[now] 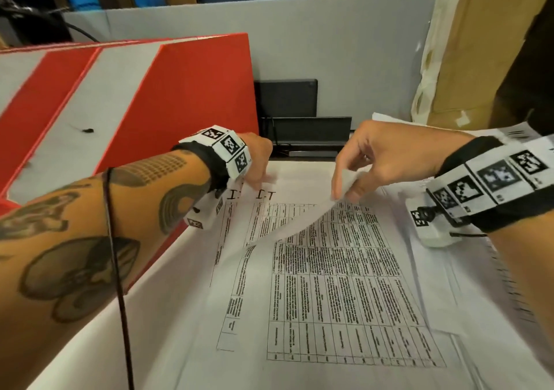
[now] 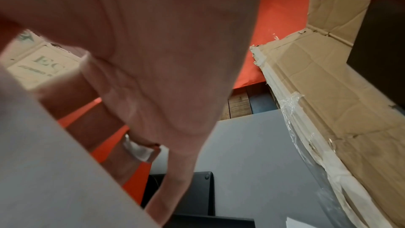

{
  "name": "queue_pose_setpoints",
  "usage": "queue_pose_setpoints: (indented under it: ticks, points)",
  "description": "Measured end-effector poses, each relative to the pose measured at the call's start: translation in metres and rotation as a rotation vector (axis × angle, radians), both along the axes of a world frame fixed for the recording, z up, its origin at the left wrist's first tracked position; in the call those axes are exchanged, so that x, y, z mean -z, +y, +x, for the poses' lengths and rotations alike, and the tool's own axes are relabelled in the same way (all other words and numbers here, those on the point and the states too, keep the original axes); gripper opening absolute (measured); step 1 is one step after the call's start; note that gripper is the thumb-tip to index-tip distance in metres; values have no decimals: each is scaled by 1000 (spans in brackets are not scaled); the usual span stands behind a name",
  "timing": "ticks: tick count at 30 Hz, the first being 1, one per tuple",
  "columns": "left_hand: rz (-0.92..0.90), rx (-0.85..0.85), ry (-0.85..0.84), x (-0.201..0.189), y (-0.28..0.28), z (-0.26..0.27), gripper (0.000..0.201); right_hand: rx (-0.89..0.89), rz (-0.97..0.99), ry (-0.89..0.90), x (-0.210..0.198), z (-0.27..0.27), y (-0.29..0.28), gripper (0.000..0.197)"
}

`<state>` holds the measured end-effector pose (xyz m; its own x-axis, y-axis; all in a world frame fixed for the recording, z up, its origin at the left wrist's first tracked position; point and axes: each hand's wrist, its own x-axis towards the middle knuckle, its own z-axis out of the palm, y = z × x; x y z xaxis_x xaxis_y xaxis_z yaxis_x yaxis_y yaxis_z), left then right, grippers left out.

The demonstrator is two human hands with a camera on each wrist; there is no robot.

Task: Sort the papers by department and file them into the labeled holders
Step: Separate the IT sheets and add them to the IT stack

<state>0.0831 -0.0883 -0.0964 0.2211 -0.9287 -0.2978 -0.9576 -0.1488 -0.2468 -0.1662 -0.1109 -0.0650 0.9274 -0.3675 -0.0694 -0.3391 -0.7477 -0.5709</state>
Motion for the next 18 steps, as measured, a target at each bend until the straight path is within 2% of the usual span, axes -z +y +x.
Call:
queue_pose_setpoints:
  ticks: [3,8,9,14,18]
  points:
    - [-76,39,16,-4,-1,2,23,45,-38,-60,-3,1,4,17]
    - [-133,129,106,-38,8,-2,6,231,-120,-226,5,14,5,23]
    - [-128,143,164,-48,11,-5,12,250,-152,-225,8,18,4,21]
    - [-79,193,538,-89,33,-27,16,228,-309,-172,13,25,11,16]
    - [-18,235,771,-104,47,-26,25,219,-261,-202,15,23,10,37]
